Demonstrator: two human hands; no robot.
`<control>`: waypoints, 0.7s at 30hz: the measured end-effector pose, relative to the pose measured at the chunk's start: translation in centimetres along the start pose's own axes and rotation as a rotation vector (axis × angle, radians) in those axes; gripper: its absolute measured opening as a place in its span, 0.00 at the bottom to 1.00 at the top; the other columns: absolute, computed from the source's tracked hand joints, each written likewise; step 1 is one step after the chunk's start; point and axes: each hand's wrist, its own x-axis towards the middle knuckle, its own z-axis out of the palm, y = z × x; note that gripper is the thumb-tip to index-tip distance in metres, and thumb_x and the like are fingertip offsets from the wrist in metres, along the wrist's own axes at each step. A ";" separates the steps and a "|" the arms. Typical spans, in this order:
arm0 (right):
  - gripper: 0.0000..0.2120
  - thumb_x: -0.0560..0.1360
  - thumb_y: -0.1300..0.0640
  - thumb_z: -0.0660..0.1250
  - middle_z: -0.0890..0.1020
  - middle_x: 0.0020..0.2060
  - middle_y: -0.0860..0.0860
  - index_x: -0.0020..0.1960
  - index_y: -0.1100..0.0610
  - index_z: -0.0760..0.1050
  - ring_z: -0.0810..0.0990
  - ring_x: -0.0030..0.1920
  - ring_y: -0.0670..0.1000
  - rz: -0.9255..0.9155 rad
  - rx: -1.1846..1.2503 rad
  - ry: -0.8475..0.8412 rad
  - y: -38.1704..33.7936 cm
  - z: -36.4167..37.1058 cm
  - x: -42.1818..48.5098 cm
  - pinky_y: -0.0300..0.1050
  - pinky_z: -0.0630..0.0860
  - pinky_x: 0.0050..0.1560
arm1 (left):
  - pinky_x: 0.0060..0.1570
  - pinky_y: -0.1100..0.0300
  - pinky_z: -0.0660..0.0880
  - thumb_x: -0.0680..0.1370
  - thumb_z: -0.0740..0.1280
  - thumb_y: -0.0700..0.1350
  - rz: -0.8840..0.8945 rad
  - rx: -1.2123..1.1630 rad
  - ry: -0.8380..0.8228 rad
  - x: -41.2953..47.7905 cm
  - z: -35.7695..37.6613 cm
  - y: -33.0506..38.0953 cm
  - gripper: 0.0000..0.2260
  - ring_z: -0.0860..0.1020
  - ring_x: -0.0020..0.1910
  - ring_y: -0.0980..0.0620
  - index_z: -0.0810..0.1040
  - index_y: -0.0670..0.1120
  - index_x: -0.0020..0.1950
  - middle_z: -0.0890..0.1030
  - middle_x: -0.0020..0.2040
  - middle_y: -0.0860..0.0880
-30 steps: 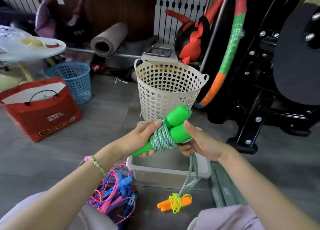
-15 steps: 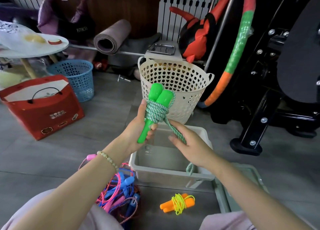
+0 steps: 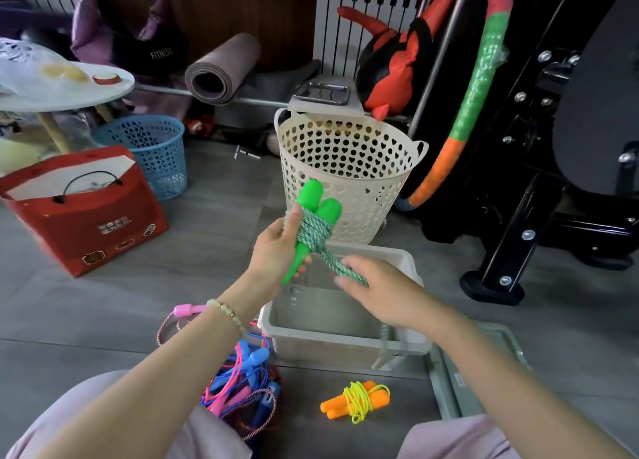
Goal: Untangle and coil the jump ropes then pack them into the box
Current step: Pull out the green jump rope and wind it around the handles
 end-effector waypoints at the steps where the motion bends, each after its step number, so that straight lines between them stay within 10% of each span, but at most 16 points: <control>1: 0.12 0.81 0.51 0.57 0.79 0.46 0.53 0.59 0.56 0.71 0.77 0.46 0.54 -0.053 -0.289 -0.029 -0.1 -0.3 -0.4 0.47 0.67 0.40 | 0.20 0.65 0.66 0.79 0.59 0.60 0.039 0.043 -0.002 0.0 0.1 -0.2 0.18 0.71 0.19 0.53 0.74 0.45 0.45 0.74 0.24 0.48; 4: 0.11 0.81 0.49 0.55 0.79 0.46 0.51 0.55 0.55 0.70 0.76 0.49 0.55 -0.179 -0.531 0.017 -1.1 -1.2 -1.4 0.48 0.65 0.41 | 0.20 0.63 0.69 0.78 0.62 0.58 0.113 0.184 -0.008 0.2 -0.4 -0.6 0.15 0.73 0.20 0.52 0.74 0.47 0.43 0.75 0.25 0.49; 8: 0.14 0.80 0.50 0.58 0.69 0.23 0.45 0.39 0.52 0.73 0.67 0.27 0.45 -0.287 -0.018 0.101 -1.6 -2.5 -1.4 0.40 0.61 0.30 | 0.20 0.64 0.69 0.78 0.61 0.59 0.162 0.417 -0.106 0.3 -1.3 -0.6 0.13 0.74 0.19 0.51 0.73 0.52 0.40 0.74 0.24 0.50; 13: 0.16 0.81 0.54 0.55 0.61 0.20 0.42 0.37 0.56 0.71 0.57 0.22 0.42 -0.082 0.642 0.150 -0.3 -2.8 -0.1 0.32 0.56 0.22 | 0.20 0.60 0.73 0.80 0.52 0.60 0.228 0.557 -0.300 -1.4 0.0 -0.6 0.17 0.77 0.24 0.49 0.72 0.52 0.40 0.73 0.25 0.47; 21: 0.15 0.80 0.53 0.59 0.65 0.21 0.46 0.38 0.59 0.74 0.58 0.21 0.44 -0.021 0.656 0.074 -0.4 -2.5 0.0 0.34 0.56 0.22 | 0.26 0.70 0.71 0.73 0.64 0.64 0.395 0.828 -0.493 -1.7 -1.3 0.4 0.16 0.78 0.26 0.60 0.76 0.58 0.55 0.80 0.35 0.54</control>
